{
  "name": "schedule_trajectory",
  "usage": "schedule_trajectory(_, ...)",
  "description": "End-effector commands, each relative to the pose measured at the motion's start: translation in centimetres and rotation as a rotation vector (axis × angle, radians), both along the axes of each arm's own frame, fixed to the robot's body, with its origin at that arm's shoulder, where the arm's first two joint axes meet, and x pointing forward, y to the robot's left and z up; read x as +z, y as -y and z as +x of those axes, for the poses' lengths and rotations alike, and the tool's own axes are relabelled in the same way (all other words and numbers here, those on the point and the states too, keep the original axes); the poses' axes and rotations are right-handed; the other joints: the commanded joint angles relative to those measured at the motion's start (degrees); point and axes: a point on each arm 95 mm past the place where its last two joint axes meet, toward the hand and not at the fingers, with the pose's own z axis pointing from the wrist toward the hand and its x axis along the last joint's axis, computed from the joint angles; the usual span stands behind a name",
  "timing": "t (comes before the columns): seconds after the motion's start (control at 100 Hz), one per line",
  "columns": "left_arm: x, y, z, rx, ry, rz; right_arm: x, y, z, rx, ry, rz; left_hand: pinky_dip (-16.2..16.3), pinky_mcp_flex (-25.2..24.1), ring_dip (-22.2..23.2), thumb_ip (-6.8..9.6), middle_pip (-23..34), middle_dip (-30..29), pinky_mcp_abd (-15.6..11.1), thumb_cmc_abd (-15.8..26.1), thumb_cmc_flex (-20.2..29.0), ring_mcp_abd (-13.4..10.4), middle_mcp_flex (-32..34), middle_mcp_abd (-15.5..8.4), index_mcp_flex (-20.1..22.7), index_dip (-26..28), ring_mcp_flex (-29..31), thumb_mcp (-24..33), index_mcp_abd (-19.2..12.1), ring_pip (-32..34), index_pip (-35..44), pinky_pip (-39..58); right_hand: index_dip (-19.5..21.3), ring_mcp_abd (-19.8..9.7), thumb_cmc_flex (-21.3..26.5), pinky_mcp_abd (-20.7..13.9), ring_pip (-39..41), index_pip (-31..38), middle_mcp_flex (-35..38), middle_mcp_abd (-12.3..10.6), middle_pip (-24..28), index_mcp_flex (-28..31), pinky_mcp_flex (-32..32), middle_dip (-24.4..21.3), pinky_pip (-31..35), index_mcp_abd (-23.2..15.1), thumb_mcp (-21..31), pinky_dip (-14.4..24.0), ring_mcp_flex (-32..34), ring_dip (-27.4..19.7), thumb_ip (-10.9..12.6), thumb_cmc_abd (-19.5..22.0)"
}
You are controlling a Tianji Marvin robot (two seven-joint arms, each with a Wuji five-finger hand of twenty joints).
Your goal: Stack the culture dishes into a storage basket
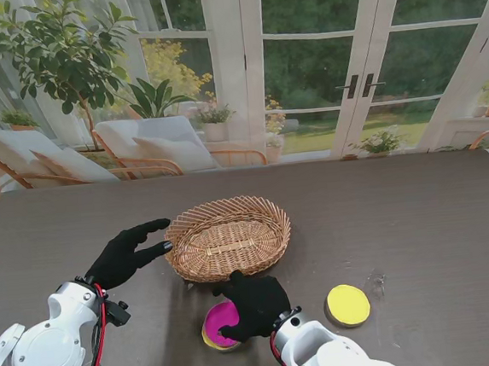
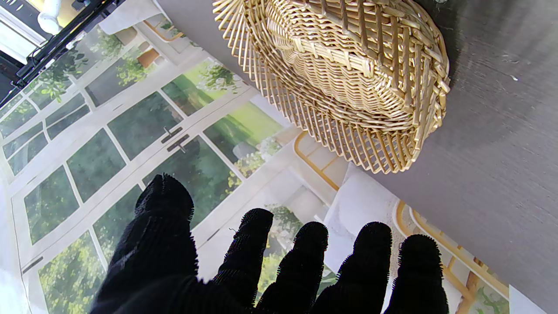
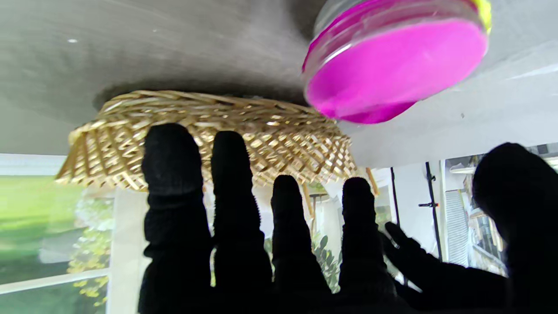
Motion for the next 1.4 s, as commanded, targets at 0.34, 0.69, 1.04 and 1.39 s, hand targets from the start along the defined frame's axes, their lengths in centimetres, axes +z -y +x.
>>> schedule_trajectory(0.34,-0.3,0.3,0.0,-0.021,-0.024,0.002,2.8,3.3,-0.1,-0.062,0.058,0.031,0.7,-0.3,0.5,1.39,-0.6,-0.4,0.5,3.2,1.5,0.8,0.0,0.7,0.5,-0.3,0.2,-1.3,0.3,-0.6,-0.7,-1.6,-9.2,0.7,-1.5,2.2,-21.9,-5.6,1.4,-1.1,-15.7,-1.1,-30.6,-7.1,-25.7,1.9,-4.0,-22.5,-9.8,-14.9,2.4,6.0)
schedule_trajectory(0.69,-0.4,0.4,0.2,-0.030,-0.035,0.005,4.0,7.8,0.9,-0.069,0.067,-0.049,0.7,-0.3,0.5,1.38,-0.6,-0.3,0.5,3.4,1.6,0.8,0.3,0.9,0.4,-0.3,0.2,-1.3,0.3,-0.6,-0.8,-1.6,-13.6,-2.4,-4.2,-2.9,-29.7,-6.3,-4.9,0.5,-19.1,-5.2,-37.3,-8.5,-46.5,4.7,-8.3,-35.3,-19.6,-21.1,3.2,11.1)
schedule_trajectory(1.04,-0.5,0.6,0.3,-0.034,-0.041,0.005,4.4,11.7,2.0,-0.106,0.081,-0.103,0.6,-0.2,0.5,1.37,-0.3,0.0,0.5,3.5,1.6,0.8,1.0,1.1,0.4,-0.3,0.3,-1.4,0.3,-0.6,-0.8,-1.6,-13.3,-2.3,-5.1,-4.6,-30.3,-5.9,-9.1,3.0,-17.8,-8.7,-38.1,-8.3,-55.9,6.6,-9.2,-37.4,-23.4,-21.8,3.4,11.8)
schedule_trajectory(1.39,-0.5,0.6,0.3,-0.034,-0.043,0.004,4.3,15.0,2.1,-0.144,0.013,-0.150,0.6,-0.2,0.5,1.38,-0.3,0.3,0.5,3.5,1.7,0.9,1.3,1.3,0.5,-0.3,0.3,-1.3,0.3,-0.6,-0.7,-1.6,-11.1,2.9,-3.3,4.6,-26.4,-7.7,-4.3,2.9,-16.7,-4.0,-31.1,-7.8,-36.3,2.4,-10.7,-24.0,-15.8,-19.2,3.9,-0.2)
